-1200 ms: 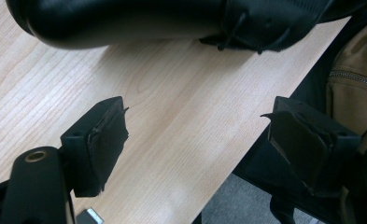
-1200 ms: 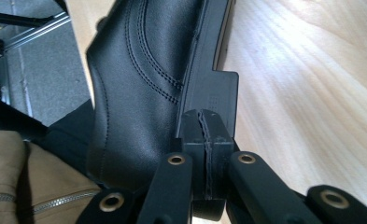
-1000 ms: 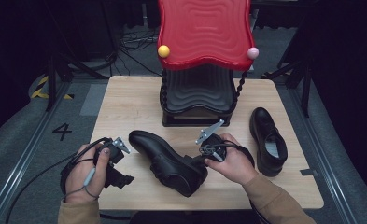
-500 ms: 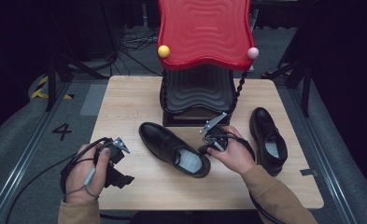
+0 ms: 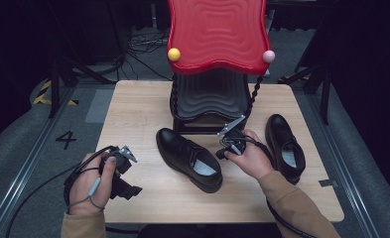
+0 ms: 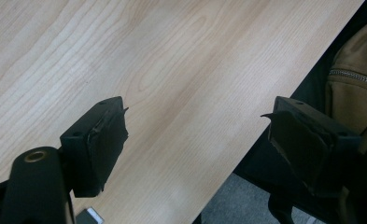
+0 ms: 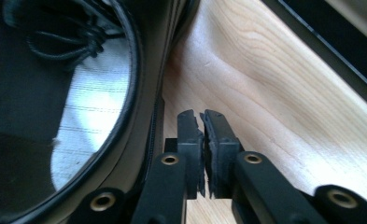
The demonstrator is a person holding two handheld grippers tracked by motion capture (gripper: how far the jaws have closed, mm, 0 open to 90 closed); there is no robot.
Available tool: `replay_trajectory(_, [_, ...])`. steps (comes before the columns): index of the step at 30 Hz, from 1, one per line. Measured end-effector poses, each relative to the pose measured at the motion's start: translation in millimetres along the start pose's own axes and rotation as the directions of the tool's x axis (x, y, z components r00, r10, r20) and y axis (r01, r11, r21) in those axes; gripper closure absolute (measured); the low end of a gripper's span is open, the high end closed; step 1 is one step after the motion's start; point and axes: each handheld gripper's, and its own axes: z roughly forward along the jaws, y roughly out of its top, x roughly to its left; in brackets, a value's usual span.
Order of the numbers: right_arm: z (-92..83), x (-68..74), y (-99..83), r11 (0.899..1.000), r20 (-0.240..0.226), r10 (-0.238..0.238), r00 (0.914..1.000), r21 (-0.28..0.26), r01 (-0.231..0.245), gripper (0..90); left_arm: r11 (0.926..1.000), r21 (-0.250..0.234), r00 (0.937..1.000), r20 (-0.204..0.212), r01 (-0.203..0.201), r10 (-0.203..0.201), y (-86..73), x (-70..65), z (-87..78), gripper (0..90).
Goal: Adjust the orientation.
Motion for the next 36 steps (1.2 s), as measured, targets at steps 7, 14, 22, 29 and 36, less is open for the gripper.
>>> replay_trajectory(7, [-28.1, 9.4, 2.9, 0.997, -0.002, -0.073, 0.9974, -0.03, 0.073, 79.8, 0.9998, 0.001, 0.9997, 0.01, -0.02, 0.02, 7.1, 0.6, 1.8, 19.7])
replay_trajectory(14, [-56.0, 30.3, 15.0, 0.98, -0.027, -0.197, 0.9801, -0.027, 0.196, 75.0, 0.9999, 0.015, 0.9999, 0.012, -0.003, 0.003, 4.9, 5.9, 5.2, 19.5])
replay_trajectory(22, [-58.3, 53.8, 22.5, 0.938, -0.075, -0.346, 0.9351, -0.01, 0.347, 69.5, 1.0, 0.007, 1.0, 0.002, -0.004, 0.004, 4.1, 0.2, 1.5, 19.1])
replay_trajectory(29, [-55.6, 72.6, 26.3, 0.899, -0.157, -0.426, 0.8911, 0.041, 0.437, 67.1, 0.9999, 0.011, 0.9999, -0.013, 0.005, -0.005, 3.4, -1.3, 0.4, 19.5])
replay_trajectory(36, [-45.1, 84.3, 27.0, 0.86, -0.221, -0.475, 0.8516, 0.086, 0.503, 63.1, 0.9999, 0.01, 1.0, -0.008, -0.003, 0.003, 3.0, -2.6, 0.3, 19.5])
